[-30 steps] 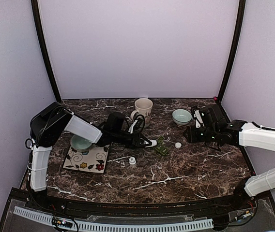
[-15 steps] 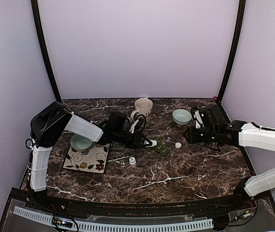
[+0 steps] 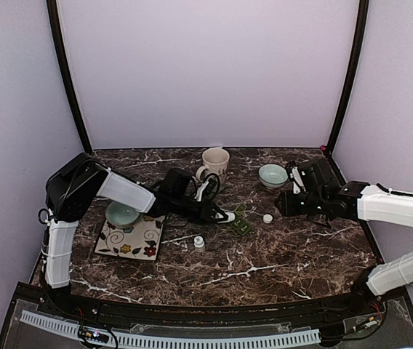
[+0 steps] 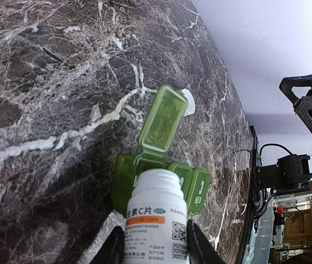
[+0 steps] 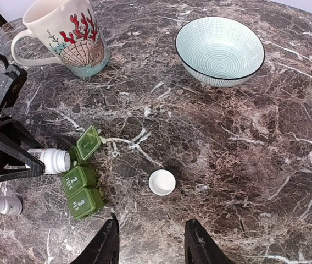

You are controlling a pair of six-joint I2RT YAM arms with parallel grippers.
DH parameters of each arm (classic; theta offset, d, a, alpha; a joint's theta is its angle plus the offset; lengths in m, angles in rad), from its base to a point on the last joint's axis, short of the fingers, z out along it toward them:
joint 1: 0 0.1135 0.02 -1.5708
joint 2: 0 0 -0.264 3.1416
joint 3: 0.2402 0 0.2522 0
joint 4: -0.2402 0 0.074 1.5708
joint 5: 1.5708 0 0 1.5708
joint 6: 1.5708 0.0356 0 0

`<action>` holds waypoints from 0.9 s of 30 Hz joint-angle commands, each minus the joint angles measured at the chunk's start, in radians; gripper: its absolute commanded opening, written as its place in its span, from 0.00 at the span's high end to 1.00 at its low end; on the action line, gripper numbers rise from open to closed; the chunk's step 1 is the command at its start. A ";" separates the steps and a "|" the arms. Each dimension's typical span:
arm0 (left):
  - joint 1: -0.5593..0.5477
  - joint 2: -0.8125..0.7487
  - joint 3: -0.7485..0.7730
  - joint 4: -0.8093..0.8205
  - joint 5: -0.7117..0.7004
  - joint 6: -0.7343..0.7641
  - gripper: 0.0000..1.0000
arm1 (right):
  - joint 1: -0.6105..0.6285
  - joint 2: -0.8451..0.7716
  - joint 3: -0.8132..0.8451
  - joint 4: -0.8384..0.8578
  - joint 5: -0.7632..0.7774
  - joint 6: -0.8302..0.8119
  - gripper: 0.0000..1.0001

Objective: Sort the pills into containers
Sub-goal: Pour the pill into the compartment of the pill container.

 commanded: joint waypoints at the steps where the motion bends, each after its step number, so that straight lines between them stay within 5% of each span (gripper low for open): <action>1: -0.005 -0.029 0.029 -0.028 -0.011 0.024 1.00 | -0.008 0.004 -0.002 0.036 -0.007 0.008 0.60; 27: -0.017 -0.064 0.080 -0.140 -0.047 0.085 1.00 | -0.008 0.008 -0.003 0.042 -0.013 0.009 0.60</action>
